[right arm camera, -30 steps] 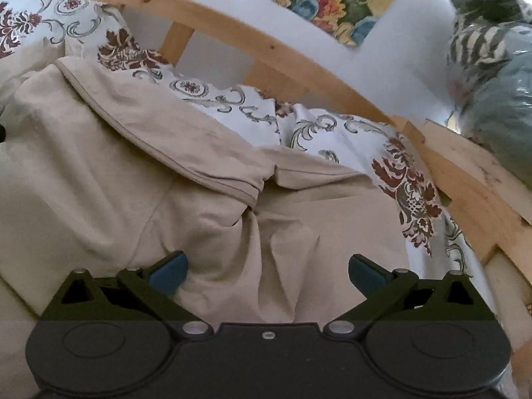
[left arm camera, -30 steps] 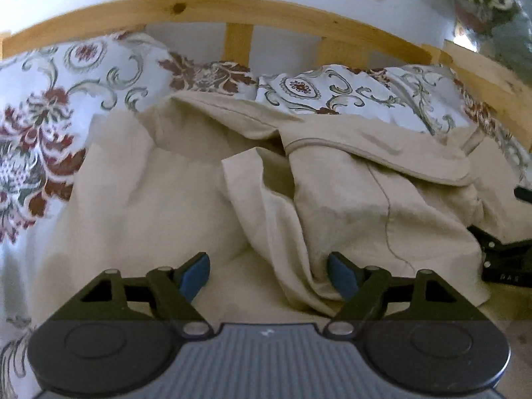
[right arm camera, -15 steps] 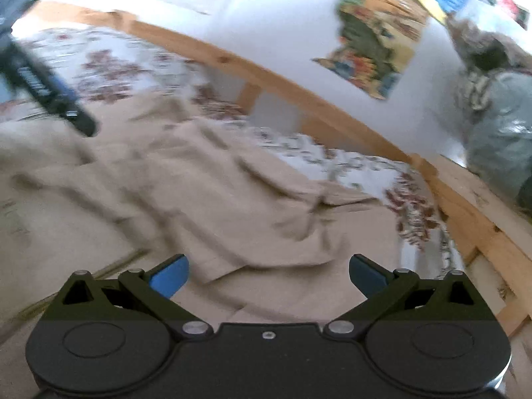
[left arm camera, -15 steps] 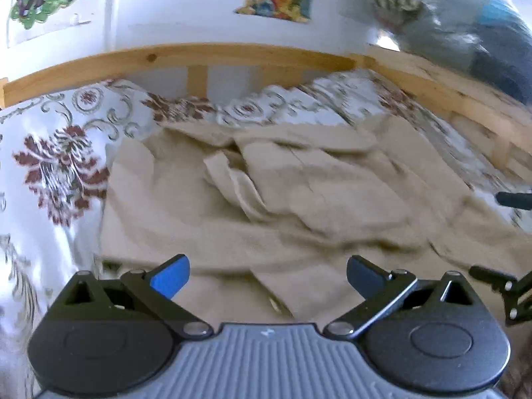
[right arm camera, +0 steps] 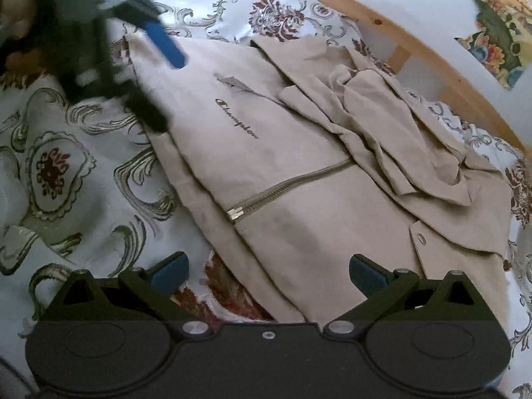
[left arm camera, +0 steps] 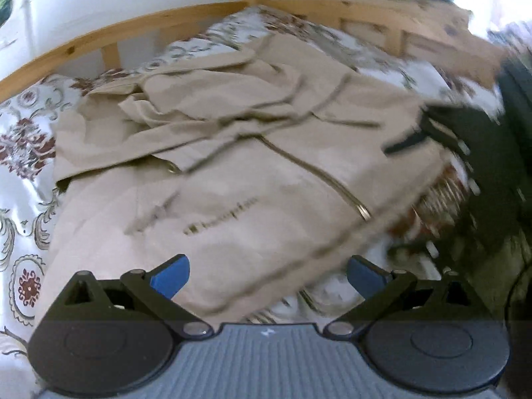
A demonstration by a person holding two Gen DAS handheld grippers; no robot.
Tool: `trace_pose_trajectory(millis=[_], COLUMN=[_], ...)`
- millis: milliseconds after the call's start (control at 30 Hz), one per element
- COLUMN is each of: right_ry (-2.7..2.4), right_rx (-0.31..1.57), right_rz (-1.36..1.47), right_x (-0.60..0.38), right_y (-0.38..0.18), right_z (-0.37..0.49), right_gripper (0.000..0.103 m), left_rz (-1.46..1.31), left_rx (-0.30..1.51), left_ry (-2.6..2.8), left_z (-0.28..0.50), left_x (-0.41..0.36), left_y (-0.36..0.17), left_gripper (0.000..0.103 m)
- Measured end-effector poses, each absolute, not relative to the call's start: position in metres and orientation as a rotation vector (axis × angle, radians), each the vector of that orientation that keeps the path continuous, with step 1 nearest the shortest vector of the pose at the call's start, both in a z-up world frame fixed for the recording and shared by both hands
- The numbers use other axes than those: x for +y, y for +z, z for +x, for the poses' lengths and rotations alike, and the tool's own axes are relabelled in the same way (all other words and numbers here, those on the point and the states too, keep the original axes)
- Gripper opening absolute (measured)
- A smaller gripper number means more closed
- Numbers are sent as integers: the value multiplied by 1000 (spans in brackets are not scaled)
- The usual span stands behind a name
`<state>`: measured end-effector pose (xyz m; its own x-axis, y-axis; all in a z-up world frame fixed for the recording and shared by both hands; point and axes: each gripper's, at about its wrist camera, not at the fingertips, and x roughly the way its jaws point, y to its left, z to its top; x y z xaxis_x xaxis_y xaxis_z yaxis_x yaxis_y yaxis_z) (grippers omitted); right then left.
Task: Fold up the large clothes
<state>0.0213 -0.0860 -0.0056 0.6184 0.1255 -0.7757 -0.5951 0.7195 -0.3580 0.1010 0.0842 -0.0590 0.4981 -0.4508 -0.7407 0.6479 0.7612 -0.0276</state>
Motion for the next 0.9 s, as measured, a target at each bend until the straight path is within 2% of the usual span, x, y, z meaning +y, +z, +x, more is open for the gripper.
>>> trace_pose_trajectory(millis=[267, 400, 467, 533, 567, 633, 700, 833, 900], right_ry=[344, 316, 299, 290, 289, 310, 377, 490, 490], right_rx=[640, 547, 519, 502, 499, 506, 525, 531, 542], right_rz=[-573, -533, -505, -487, -484, -484, -477, -547, -611], right_x=[-103, -110, -113, -117, -117, -118, -117, -106, -100], right_y=[6, 19, 24, 27, 28, 27, 27, 25, 19], right_z=[33, 37, 37, 38, 38, 37, 33, 21, 20], right_gripper=[102, 102, 102, 102, 102, 102, 102, 100, 86], left_rz=[435, 476, 466, 463, 461, 433, 411, 407, 385], left_rx=[788, 751, 735, 725, 724, 707, 691, 657, 666], left_ry=[-550, -503, -484, -464, -459, -471, -495, -497, -491], left_z=[84, 94, 100, 106, 110, 113, 115, 119, 123], left_x=[64, 60, 61, 63, 65, 69, 72, 68, 69], left_y=[-76, -72, -66, -63, -61, -55, -47, -38, -36], left_gripper=[102, 96, 89, 69, 64, 40, 29, 24, 25])
